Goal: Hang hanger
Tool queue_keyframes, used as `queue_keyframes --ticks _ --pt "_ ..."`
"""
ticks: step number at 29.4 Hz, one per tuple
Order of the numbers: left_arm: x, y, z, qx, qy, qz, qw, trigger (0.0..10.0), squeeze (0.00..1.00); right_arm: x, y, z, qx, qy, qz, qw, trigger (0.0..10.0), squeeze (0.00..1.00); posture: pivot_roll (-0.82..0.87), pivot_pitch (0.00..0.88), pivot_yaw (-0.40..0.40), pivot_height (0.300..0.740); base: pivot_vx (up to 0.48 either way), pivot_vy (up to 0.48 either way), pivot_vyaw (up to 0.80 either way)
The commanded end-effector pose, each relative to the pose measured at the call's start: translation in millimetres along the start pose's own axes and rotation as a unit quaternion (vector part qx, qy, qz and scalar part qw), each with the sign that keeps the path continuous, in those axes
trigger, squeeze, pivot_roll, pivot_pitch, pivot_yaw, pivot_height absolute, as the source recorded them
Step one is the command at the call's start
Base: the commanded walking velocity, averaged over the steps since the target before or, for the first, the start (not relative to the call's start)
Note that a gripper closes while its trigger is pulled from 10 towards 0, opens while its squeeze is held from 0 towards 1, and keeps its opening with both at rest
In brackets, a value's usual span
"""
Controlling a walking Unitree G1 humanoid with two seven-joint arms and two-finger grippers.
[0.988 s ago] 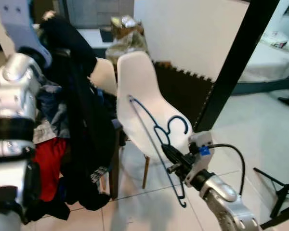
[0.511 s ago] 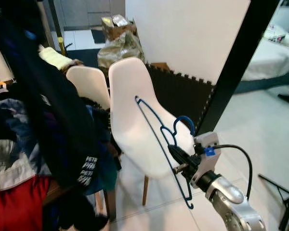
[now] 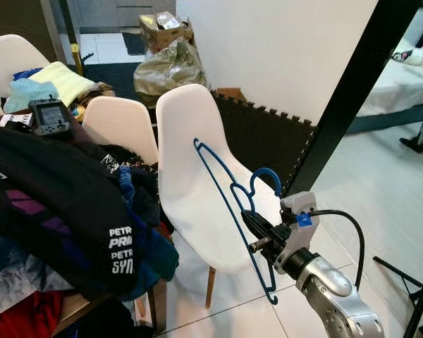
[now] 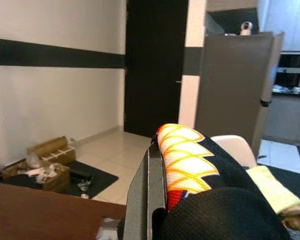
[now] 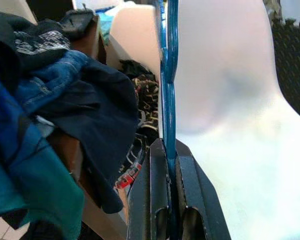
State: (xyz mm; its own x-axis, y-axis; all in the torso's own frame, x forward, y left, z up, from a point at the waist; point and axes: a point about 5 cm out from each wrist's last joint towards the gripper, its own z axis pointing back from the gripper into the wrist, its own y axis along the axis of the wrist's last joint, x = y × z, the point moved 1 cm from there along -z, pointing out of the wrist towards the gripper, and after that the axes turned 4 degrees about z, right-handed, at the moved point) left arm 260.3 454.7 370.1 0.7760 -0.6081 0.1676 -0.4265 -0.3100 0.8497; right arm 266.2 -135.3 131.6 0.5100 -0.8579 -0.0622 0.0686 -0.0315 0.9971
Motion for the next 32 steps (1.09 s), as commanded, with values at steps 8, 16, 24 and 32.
queue_keyframes --ticks 8,16,24,32 --pt "-21.2 -80 25.4 -0.180 -0.010 -0.064 0.981 10.0 1.00 2.0 -3 0.0 -0.003 -0.002 -0.011 1.000 10.0 0.00 0.04 0.047 -0.042 0.740 0.000 0.000 0.00" --pt "-6.7 -71 22.2 -0.148 -0.112 -0.162 0.969 10.0 1.00 1.6 -3 -0.9 -0.004 0.000 -0.011 1.000 10.0 0.00 0.04 0.039 -0.046 0.740 0.000 0.000 0.00" --pt "19.8 -44 16.1 -0.074 -0.185 -0.151 0.968 10.0 1.00 1.4 -3 -1.0 -0.004 0.001 -0.012 1.000 10.0 0.00 0.04 0.038 -0.047 0.740 0.000 0.000 0.00" --pt "102.6 -4 45.5 0.021 -0.422 -0.068 0.904 10.0 1.00 1.2 -3 0.2 -0.005 0.000 -0.013 1.000 10.0 0.00 0.04 0.043 -0.046 0.740 0.000 0.000 0.00"
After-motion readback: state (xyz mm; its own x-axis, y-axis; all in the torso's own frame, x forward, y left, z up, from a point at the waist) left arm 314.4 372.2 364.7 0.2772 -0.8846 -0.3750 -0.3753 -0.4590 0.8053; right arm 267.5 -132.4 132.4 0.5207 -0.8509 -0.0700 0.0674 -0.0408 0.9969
